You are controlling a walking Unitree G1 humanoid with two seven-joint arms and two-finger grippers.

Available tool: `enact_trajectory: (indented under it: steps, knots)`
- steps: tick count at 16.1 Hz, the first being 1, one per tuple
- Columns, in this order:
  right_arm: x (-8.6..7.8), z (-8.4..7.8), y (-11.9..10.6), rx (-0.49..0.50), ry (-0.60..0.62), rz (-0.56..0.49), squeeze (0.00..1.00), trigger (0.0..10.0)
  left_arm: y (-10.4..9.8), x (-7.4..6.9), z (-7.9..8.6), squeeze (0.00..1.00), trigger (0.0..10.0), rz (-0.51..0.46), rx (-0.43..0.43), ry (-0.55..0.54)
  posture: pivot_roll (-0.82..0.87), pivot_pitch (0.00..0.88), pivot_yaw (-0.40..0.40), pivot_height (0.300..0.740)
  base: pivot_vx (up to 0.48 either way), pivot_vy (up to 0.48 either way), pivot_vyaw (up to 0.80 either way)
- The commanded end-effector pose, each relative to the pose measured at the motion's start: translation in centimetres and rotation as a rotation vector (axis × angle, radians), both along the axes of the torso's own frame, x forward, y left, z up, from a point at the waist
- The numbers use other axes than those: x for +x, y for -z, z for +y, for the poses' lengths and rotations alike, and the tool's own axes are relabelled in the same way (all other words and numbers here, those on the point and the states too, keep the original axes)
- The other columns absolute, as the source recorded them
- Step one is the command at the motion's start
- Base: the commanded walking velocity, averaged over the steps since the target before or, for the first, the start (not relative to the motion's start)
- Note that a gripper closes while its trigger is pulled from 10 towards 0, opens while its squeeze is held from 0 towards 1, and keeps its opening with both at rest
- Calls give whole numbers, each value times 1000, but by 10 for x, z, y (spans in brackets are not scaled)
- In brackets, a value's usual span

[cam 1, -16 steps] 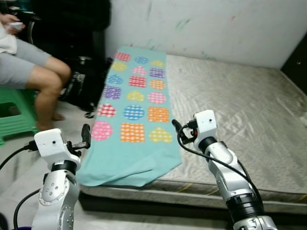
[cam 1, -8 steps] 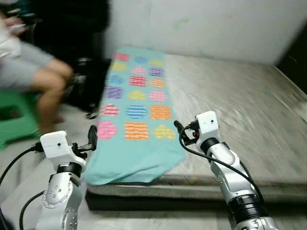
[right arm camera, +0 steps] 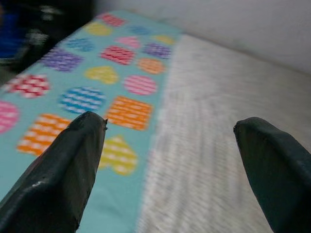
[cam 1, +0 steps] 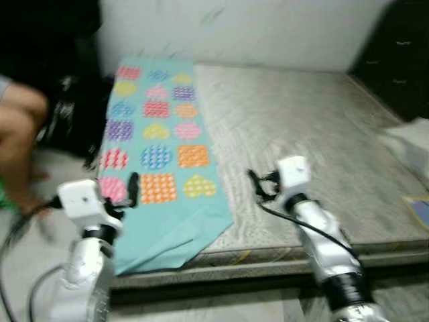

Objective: Clean up the room

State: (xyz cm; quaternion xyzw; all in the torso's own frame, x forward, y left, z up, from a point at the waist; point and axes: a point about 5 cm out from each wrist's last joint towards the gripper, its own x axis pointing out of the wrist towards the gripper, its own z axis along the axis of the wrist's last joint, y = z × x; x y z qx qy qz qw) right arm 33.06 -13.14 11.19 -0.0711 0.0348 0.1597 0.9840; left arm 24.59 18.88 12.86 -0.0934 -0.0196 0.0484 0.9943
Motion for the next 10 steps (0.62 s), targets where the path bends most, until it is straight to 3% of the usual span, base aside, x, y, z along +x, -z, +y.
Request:
enact_trajectory:
  steps: [1, 5, 10]
  knots:
    - [0, -15, 1, -23, 39, 6, 0, 10000, -2, 1, -8, 0, 10000, -12, -10, 30, 72, 41, -112, 740, 251, 0, 0]
    - [0, -15, 1, -30, 39, 4, 0, 10000, -2, 2, -9, 0, 10000, -14, -11, 39, 71, 40, -110, 740, 339, 0, 0]
    - [-1, -16, 4, -33, 38, 10, 0, 10000, 2, 5, -8, 0, 10000, 25, -60, -13, 72, 36, -109, 740, 0, 0, 0]
